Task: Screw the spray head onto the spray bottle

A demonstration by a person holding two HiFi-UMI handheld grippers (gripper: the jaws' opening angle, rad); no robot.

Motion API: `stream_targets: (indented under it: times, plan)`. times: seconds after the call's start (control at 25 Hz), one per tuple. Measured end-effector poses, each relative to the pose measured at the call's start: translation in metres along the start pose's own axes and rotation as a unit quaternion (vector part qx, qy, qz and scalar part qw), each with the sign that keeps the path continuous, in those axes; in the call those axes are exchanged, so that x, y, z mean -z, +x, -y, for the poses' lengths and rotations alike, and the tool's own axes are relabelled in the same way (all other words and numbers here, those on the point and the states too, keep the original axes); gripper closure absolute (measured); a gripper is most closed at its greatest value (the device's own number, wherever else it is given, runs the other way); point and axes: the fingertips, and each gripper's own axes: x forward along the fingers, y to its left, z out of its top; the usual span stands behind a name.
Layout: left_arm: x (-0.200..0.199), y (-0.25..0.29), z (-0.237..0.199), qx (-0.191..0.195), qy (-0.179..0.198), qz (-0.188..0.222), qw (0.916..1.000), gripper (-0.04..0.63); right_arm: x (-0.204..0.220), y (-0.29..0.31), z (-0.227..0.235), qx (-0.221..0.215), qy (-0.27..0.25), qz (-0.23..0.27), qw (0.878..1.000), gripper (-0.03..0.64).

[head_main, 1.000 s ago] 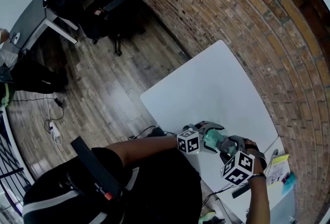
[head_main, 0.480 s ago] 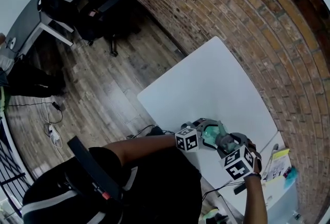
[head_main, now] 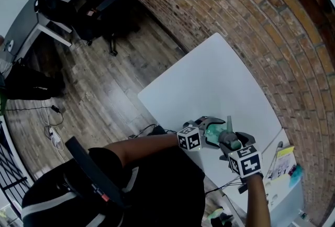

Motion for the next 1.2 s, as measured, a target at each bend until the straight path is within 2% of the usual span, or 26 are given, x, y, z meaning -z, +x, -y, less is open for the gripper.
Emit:
stream_targets:
  times: [0.2, 0.44, 0.6, 0.84, 0.96, 1.04, 1.12, 1.2]
  plan:
    - [0.000, 0.002, -0.001, -0.004, 0.000, 0.003, 1.0000, 0.129, 0.001, 0.001, 0.003, 0.002, 0.035, -0.002, 0.999, 0.336]
    - [0.000, -0.001, 0.001, -0.005, -0.002, 0.004, 1.0000, 0.129, 0.004, 0.004, 0.005, -0.015, 0.155, 0.014, 0.988, 0.328]
    - [-0.001, 0.000, 0.000, -0.005, -0.003, 0.004, 1.0000, 0.129, 0.004, 0.002, 0.006, -0.008, 0.146, 0.013, 0.989, 0.328]
    - [0.000, 0.001, 0.000, -0.004, -0.006, 0.003, 1.0000, 0.129, -0.005, -0.020, -0.005, -0.030, 0.037, 0.017, 0.999, 0.328]
    - [0.000, 0.001, 0.000, -0.004, -0.009, 0.001, 0.9999, 0.129, -0.013, -0.031, -0.004, -0.010, -0.086, 0.019, 0.996, 0.330]
    - [0.001, 0.001, 0.000, -0.005, -0.011, 0.000, 0.9999, 0.129, -0.014, -0.034, -0.006, 0.006, -0.206, -0.007, 0.979, 0.330]
    - [0.001, 0.001, -0.001, -0.005, -0.013, -0.001, 0.9999, 0.129, -0.012, -0.035, -0.014, -0.001, -0.319, -0.031, 0.947, 0.330]
    - [0.001, 0.001, -0.001, -0.005, -0.014, -0.001, 0.9999, 0.129, -0.009, -0.037, -0.021, -0.015, -0.407, -0.052, 0.912, 0.330]
